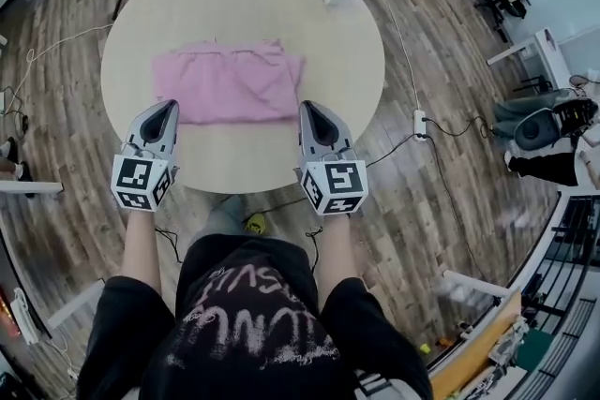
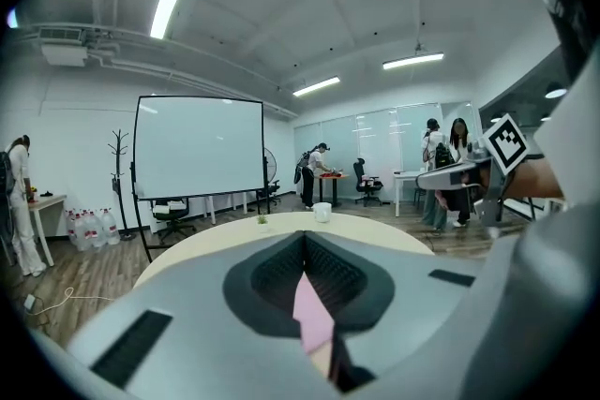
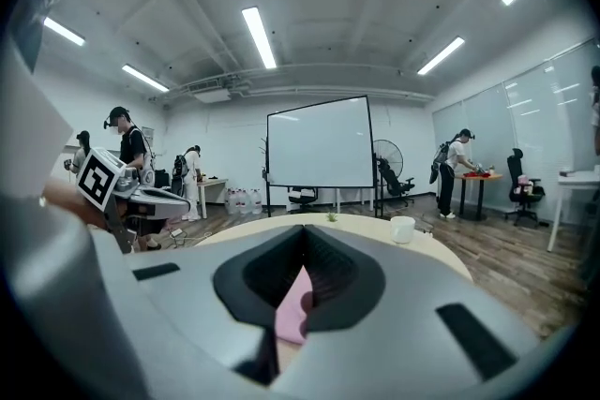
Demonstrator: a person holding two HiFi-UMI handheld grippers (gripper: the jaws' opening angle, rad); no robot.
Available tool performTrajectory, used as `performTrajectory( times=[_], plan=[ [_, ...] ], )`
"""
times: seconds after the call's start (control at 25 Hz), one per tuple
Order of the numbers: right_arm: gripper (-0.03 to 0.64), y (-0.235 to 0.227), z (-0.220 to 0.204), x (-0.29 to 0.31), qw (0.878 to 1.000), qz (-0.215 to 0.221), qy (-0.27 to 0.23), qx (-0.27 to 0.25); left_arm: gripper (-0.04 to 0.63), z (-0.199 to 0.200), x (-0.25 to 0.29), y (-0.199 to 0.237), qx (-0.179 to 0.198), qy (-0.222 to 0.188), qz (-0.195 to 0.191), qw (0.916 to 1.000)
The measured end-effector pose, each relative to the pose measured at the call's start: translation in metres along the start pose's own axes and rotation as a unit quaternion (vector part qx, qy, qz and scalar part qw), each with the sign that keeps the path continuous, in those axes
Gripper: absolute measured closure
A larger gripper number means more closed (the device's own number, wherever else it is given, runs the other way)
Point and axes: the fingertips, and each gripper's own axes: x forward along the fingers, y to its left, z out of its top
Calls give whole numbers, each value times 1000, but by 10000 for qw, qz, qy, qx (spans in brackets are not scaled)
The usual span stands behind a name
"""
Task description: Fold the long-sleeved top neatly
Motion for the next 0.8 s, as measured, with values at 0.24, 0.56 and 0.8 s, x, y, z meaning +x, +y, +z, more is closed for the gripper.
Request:
performTrajectory(
  times=[0.24, 0.56, 0.8],
  plan=[
    [612, 5, 3, -51, 9999, -55, -102, -9, 583, 3, -34, -38, 133, -42, -33, 9999],
    [612, -7, -5, -95, 9993, -351, -65, 56, 583, 21, -37, -73, 432, -160, -167, 9988],
    [612, -17, -3, -102, 9976, -650, -122, 198, 583, 26, -32, -63, 311, -288, -96, 9991]
  ],
)
